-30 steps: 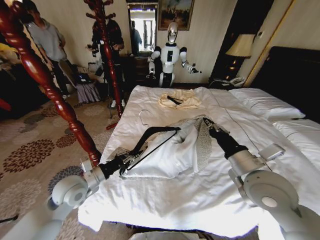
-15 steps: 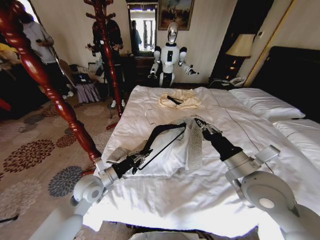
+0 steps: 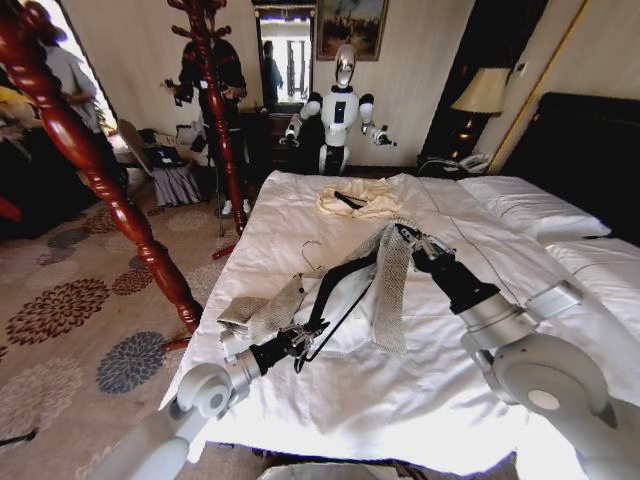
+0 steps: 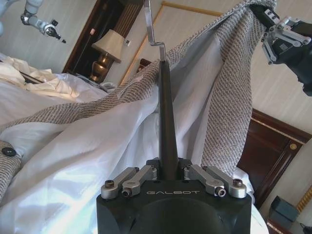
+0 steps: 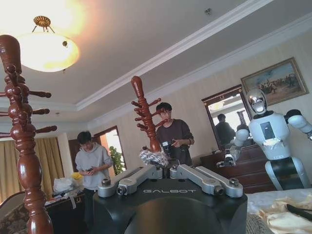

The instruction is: Pick up the clothes from the bed and hang them on the clothes hanger.

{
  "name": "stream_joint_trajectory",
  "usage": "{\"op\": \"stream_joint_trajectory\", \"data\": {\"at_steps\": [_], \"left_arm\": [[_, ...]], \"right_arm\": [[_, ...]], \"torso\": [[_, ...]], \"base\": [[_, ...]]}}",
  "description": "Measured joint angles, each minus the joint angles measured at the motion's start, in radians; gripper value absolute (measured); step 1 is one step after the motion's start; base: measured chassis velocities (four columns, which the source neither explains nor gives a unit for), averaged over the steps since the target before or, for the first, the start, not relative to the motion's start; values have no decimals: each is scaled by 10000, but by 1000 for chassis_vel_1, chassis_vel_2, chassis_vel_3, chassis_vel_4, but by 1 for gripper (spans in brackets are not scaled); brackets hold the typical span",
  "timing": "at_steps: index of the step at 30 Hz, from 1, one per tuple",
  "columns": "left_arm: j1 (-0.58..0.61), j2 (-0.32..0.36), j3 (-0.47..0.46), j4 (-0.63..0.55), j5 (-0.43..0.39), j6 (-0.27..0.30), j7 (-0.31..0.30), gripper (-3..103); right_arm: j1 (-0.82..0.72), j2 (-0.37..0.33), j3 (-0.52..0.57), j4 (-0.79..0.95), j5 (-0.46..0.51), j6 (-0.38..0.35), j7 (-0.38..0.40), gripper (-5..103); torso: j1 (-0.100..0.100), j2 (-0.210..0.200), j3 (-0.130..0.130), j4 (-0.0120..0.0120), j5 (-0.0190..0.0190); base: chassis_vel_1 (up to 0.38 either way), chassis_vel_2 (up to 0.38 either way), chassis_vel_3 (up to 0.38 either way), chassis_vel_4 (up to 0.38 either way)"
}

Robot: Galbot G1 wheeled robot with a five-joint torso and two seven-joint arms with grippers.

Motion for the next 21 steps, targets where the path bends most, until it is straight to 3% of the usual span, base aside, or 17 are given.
{"op": "stream_joint_trajectory", "data": {"at_steps": [15,21], "left_arm": [[1412,1730,-1776,-1589,-552,-150,-303,18],[1945,1918,-1945,-1884,-462,-145,-323,18]], "right_arm": [[104,349,-52,-1,-647,-19,12,2],[114,506,11,-1,-583,3,33,2]], "torso": [[0,1,-1,0,-1],[-1,2,-1,0,0]], "base": [[0,0,0,0],[0,0,0,0]]}}
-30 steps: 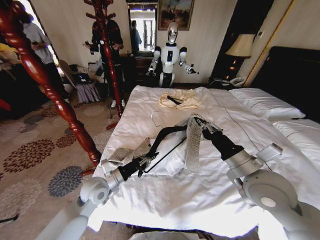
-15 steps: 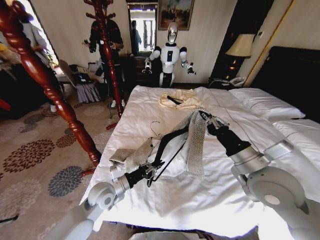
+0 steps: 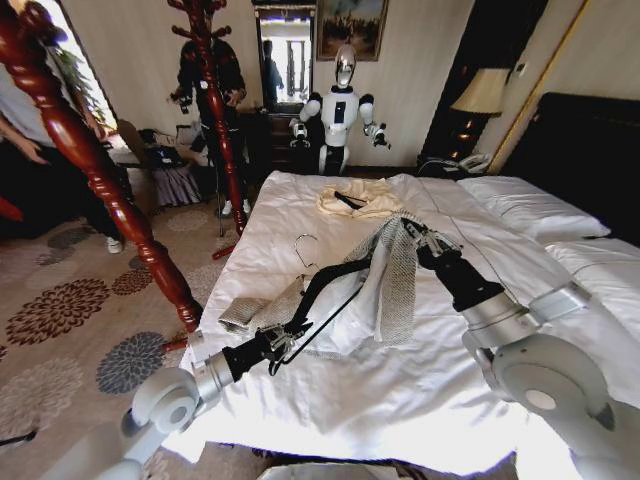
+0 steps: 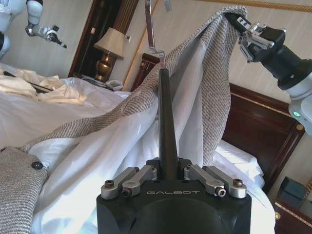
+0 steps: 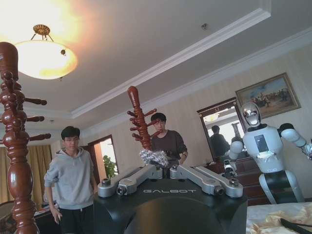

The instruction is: Pick up the clothes from the bed and hang them on the clothes hanger.

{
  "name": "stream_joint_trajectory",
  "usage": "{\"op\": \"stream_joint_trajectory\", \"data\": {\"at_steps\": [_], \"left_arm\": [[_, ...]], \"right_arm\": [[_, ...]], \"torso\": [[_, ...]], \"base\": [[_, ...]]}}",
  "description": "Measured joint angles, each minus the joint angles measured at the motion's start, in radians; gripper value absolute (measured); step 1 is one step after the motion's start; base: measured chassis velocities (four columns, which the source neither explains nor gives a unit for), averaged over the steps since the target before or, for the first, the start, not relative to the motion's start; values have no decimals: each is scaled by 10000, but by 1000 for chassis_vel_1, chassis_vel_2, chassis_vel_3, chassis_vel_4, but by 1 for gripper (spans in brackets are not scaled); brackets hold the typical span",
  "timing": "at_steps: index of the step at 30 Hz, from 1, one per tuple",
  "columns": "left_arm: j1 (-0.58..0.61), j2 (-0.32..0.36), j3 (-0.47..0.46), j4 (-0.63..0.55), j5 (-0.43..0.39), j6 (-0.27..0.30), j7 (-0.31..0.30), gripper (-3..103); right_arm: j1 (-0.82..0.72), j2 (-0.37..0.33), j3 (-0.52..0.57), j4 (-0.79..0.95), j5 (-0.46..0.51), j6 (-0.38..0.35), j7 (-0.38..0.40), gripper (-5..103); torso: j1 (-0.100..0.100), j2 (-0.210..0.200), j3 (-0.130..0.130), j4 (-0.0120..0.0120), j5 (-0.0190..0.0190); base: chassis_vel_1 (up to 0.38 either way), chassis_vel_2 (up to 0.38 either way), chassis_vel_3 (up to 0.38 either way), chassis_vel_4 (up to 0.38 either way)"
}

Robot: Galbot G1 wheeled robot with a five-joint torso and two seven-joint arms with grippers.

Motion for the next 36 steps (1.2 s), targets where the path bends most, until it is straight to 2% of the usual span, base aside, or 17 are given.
{"op": "stream_joint_trajectory", "data": {"at_steps": [8,16,26,36], "left_arm": [[336,-169,417,-1,508,21,20,18],[280,-144,736,58,594,23,24,18],[441,517,-58,-398,-48,-14,-226,18],[844,592,-228,-750,-56,3,-285,18]], "right_arm": [[-16,107,9,0,3,-4,29,2],[74,70,-32,0,-144,44,42,2],[302,198,-198,-522,-487,282,-28,2],[250,305,-146,-881,-616,362,-66,2]], "torso": [[0,0,0,0,0],[0,0,0,0,0],[0,-1,0,0,1],[0,-2,0,0,1]], "base": [[0,0,0,0],[0,0,0,0],[0,0,0,0],[0,0,0,0]]}}
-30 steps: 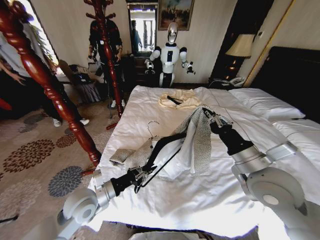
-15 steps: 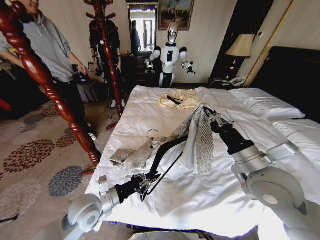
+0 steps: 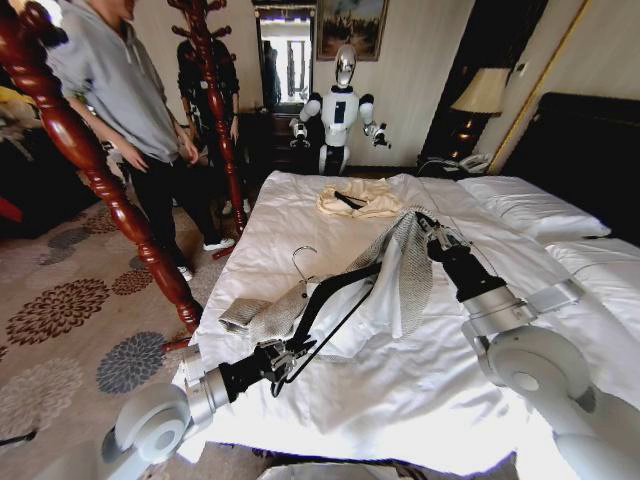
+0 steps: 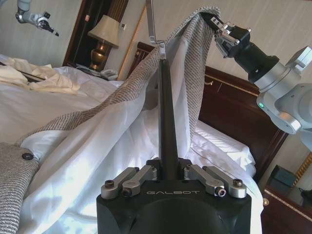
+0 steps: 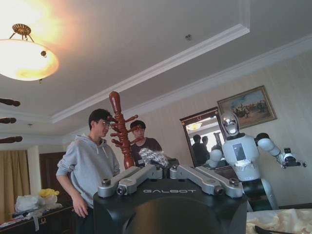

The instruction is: Pick up the clothes from the bed and hang them on the clothes hanger.

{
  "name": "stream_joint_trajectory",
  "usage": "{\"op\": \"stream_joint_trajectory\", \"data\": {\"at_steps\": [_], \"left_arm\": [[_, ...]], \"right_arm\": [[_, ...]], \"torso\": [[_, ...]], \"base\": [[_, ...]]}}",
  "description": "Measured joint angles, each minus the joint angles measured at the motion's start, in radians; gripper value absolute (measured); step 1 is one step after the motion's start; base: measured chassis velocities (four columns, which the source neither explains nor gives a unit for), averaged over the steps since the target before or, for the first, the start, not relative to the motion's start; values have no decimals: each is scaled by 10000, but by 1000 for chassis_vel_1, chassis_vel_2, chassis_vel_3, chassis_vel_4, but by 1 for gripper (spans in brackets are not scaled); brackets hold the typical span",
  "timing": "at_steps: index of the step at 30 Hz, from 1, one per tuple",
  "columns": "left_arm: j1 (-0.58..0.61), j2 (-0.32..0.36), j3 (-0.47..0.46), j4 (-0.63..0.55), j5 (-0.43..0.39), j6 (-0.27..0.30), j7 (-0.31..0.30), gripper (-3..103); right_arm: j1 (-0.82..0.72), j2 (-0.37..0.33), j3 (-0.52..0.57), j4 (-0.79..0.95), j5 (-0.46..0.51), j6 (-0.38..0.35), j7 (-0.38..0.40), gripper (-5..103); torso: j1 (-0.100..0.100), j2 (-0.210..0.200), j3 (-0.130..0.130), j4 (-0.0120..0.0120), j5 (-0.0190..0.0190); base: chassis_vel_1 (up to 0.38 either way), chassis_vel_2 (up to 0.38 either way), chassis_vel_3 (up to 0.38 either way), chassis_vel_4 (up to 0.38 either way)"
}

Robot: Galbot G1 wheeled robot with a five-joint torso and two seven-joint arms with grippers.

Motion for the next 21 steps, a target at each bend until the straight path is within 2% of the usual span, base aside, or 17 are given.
{"op": "stream_joint_trajectory", "data": {"at_steps": [5,15,19,21], "left_arm": [[192,-83,111,66,288,17,-51,18],[-248,-616,1246,596,697,62,-96,18],[-800,-1261,1685,1072,812,3,-79,18],[-931,-1377,1739,1152,806,-6,-86,18]], "right_arm": [[37,-15,156,145,104,54,0,2],[-146,-37,133,874,143,311,-347,2],[-386,-40,-35,877,34,317,-431,2],[-440,-40,-82,877,-7,309,-450,2]], "torso": [[0,-1,0,1,1],[0,-1,0,0,0],[0,0,0,1,0],[0,0,0,0,1]], "base": [[0,0,0,0],[0,0,0,0],[0,0,0,0],[0,0,0,0]]}}
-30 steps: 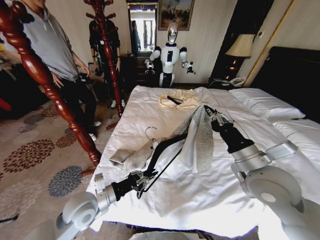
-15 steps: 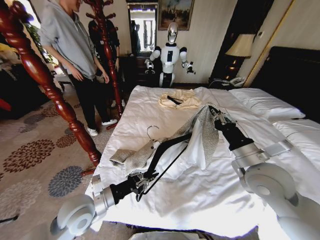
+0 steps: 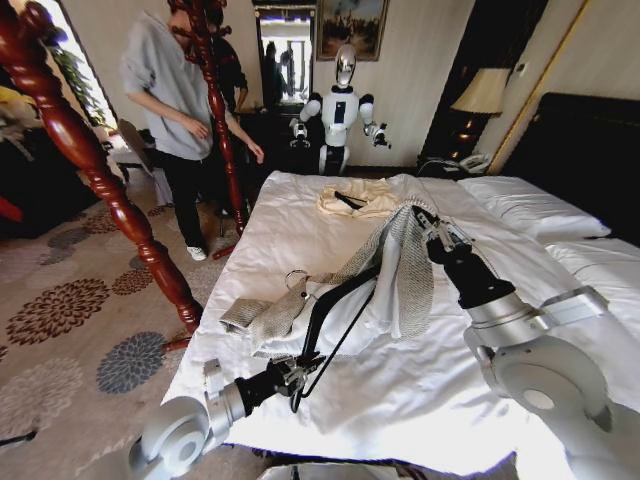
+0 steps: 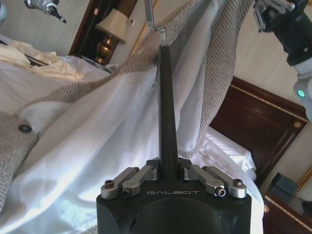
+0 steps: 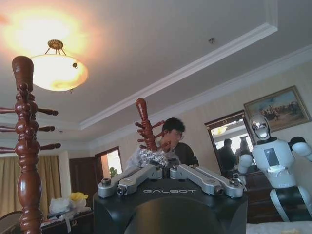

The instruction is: Pick up the clothes from the bed and hang them on the clothes hanger.

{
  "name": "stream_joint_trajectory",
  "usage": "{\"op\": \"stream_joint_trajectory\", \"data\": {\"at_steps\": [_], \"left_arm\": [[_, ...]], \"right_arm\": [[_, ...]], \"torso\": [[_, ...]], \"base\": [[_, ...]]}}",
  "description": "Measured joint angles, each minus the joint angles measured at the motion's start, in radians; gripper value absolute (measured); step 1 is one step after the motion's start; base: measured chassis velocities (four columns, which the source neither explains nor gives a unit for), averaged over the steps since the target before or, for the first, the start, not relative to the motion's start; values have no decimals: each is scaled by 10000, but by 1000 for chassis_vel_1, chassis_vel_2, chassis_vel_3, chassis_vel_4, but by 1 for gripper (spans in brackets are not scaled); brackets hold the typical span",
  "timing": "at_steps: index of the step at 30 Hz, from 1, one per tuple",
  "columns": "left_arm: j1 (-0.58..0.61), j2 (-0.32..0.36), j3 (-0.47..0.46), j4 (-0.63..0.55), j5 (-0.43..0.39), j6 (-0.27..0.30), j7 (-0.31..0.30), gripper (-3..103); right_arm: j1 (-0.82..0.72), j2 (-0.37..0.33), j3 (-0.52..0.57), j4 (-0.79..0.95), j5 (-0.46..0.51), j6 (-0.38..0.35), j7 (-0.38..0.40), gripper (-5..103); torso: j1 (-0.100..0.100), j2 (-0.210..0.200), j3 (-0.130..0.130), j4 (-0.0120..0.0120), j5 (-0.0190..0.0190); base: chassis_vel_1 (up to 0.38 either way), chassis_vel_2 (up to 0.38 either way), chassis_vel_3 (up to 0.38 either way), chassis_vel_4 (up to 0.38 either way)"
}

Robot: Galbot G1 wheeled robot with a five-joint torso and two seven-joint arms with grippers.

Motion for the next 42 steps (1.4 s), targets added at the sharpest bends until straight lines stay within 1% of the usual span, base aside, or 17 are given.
{"op": "stream_joint_trajectory", "data": {"at_steps": [1,3,4,8,10,12,16,18,22,23,28,32,35,36,37,39,42], "left_arm": [[-375,-269,134,236,-82,-6,-35,18],[-908,-537,301,526,-247,-10,-79,18],[-908,-537,301,526,-247,-10,-79,18],[-1798,-867,530,976,-481,-38,-149,18],[-2023,-958,585,1110,-532,-43,-168,18],[-2407,-1192,660,1402,-584,-47,-223,18],[-2728,-1466,708,1622,-614,-47,-258,18],[-3080,-1714,813,1763,-639,-38,-274,18],[-3283,-1841,941,1799,-617,-7,-279,18],[-3361,-1896,1040,1766,-559,18,-285,18],[-3439,-1980,1197,1558,-486,44,-283,18],[-3687,-2134,1250,1646,-344,44,-261,18],[-3786,-2174,1263,1705,-316,44,-254,18],[-3953,-2229,1292,1767,-312,44,-251,18],[-4159,-2271,1412,1767,-326,49,-252,18],[-4158,-2262,1415,1761,-322,51,-240,18],[-4112,-2153,1334,1742,-223,39,-43,18]], "right_arm": [[-153,-14,-128,2,-147,-39,-71,2],[-308,-99,-250,2,-372,-79,-156,2],[-308,-99,-250,2,-372,-79,-156,2],[-419,-220,-342,3,-527,-114,-249,2],[-432,-226,-347,3,-526,-114,-298,2],[-476,-241,-401,2,-526,-64,-541,2],[-534,-252,-484,3,-570,-1,-808,2],[-703,-233,-558,4,-691,31,-1048,2],[-964,-217,-675,20,-1015,34,-1255,2],[-1125,-204,-783,20,-1267,34,-1425,2],[-1256,-130,-941,20,-1688,20,-1824,2],[-1492,69,-1232,19,-2149,-11,-2150,2],[-1592,108,-1310,18,-2287,-20,-2225,2],[-1704,147,-1408,16,-2481,-31,-2297,2],[-1948,237,-1557,14,-3054,-58,-2382,2],[-1973,250,-1557,14,-3087,-60,-2387,2],[-2146,301,-1471,12,-3256,-63,-2405,2]], "torso": [[0,0,0,-1,0],[0,0,0,-1,0],[0,0,0,-1,0],[1,0,1,0,-1],[0,0,0,0,0],[1,0,1,-1,0],[0,0,1,3,-1],[0,0,1,-1,-1],[1,0,1,-1,0],[1,0,1,-1,-1],[1,0,0,1,0],[0,0,0,1,0],[0,0,1,1,-1],[0,0,0,-1,-1],[0,0,0,-1,-1],[0,0,0,-1,-2],[1,0,0,0,-2]], "base": [[0,0,0,0],[0,0,0,0],[0,0,0,0],[0,0,0,0],[0,0,0,0],[0,0,0,0],[0,0,0,0],[0,0,0,0],[0,0,0,0],[0,0,0,0],[0,0,0,0],[0,0,0,0],[0,0,0,0],[0,0,0,0],[0,0,0,0],[0,0,0,0],[0,0,0,0]]}}
